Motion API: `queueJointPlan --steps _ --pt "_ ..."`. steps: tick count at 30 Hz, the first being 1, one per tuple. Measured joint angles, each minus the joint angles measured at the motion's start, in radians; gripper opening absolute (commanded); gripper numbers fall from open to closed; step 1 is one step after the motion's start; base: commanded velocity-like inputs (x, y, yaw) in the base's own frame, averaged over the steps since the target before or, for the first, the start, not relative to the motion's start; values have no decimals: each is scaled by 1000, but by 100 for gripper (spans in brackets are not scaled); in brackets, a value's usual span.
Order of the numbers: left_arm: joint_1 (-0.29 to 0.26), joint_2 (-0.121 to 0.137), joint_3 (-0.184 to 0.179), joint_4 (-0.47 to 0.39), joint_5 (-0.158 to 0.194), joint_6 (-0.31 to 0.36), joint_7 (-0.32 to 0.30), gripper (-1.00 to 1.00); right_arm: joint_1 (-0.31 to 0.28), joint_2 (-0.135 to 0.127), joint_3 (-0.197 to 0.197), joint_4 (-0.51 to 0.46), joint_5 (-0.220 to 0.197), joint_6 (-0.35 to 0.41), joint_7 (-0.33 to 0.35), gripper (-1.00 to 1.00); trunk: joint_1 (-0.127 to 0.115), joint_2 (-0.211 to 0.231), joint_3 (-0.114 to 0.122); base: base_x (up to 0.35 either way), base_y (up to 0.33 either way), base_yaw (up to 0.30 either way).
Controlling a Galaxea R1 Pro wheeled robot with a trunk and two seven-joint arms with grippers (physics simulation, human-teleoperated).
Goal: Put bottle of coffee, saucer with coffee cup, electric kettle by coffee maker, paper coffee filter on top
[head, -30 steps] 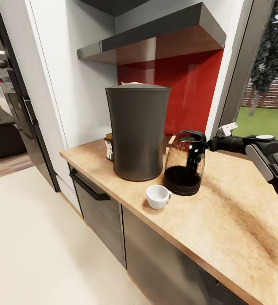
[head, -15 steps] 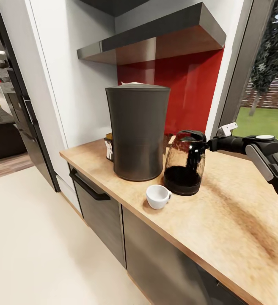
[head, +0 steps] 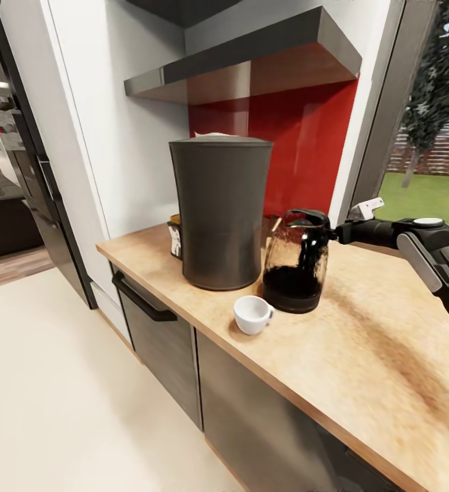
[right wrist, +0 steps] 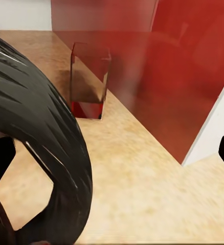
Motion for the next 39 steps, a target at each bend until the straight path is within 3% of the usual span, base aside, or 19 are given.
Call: queueJointPlan --steps 39 --pt "0 0 -3 0 -1 0 -1 100 10 -3 1 -2 -3 -3 2 100 0 0 0 -79 -62 0"
